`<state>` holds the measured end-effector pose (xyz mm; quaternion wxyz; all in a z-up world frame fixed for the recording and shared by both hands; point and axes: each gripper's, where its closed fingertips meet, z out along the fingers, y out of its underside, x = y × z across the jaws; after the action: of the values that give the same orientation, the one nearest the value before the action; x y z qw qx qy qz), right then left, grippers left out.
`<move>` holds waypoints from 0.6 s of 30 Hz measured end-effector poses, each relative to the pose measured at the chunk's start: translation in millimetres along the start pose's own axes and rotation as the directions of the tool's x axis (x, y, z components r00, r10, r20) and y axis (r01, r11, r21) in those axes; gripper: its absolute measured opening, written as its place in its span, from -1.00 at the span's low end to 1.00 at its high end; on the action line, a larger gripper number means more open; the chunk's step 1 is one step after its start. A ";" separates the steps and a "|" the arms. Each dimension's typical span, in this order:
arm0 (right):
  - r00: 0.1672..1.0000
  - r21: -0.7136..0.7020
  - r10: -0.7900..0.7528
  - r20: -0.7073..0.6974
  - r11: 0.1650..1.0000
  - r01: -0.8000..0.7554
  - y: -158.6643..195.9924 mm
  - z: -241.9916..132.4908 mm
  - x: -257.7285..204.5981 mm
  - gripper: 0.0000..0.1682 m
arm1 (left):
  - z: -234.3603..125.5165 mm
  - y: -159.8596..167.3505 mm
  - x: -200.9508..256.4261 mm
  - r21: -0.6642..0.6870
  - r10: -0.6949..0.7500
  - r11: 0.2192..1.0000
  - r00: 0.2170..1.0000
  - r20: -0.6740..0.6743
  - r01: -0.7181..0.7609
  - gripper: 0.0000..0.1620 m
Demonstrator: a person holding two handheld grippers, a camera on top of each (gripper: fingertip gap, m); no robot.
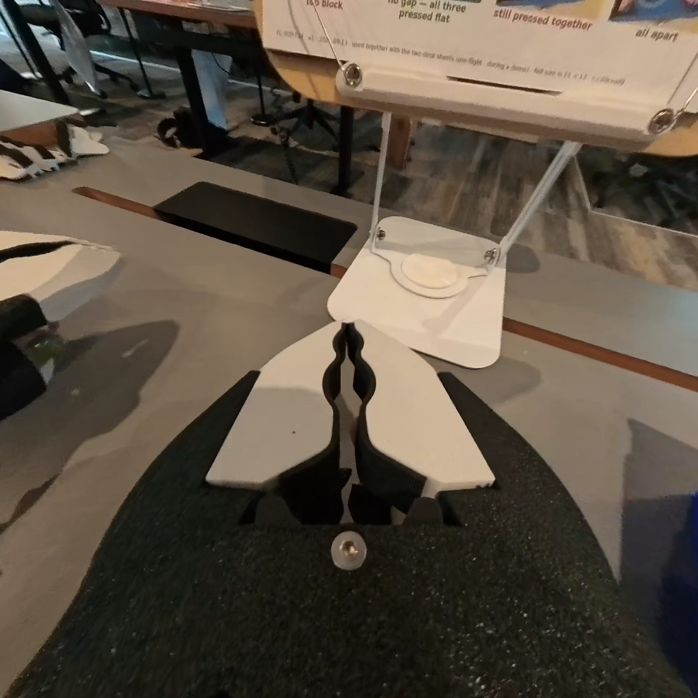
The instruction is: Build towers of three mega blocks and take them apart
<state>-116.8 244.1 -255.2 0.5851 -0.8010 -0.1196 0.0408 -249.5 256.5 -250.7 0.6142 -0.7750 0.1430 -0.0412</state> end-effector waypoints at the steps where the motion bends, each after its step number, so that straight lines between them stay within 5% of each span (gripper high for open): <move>1: 1.000 0.002 0.005 0.016 1.000 -0.005 1.4 -1.9 -2.7 -1.00 | -1.6 0.1 -2.9 -0.002 0.003 1.000 1.000 0.009 -0.003 -1.00; 8: 0.998 0.093 -0.066 -0.008 0.993 0.066 3.2 -23.7 -0.5 -0.75 | -21.3 -10.1 -10.7 0.047 0.044 0.998 0.998 0.044 -0.046 -1.00; 12: 0.998 0.123 -0.044 0.048 0.992 0.038 8.4 -36.0 -5.2 -0.37 | -39.0 -9.6 -7.1 0.053 0.056 0.997 0.998 0.007 -0.056 -0.42; 18: 0.991 0.160 -0.061 0.122 0.986 0.041 18.3 -60.6 -11.8 -0.25 | -87.3 -2.8 6.7 0.064 0.120 0.991 0.988 -0.092 -0.115 -0.11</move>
<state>-113.2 179.8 -254.5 0.6386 -0.7448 -0.1735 0.0858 -263.5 173.2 -227.6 0.6305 -0.7439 0.2165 -0.0463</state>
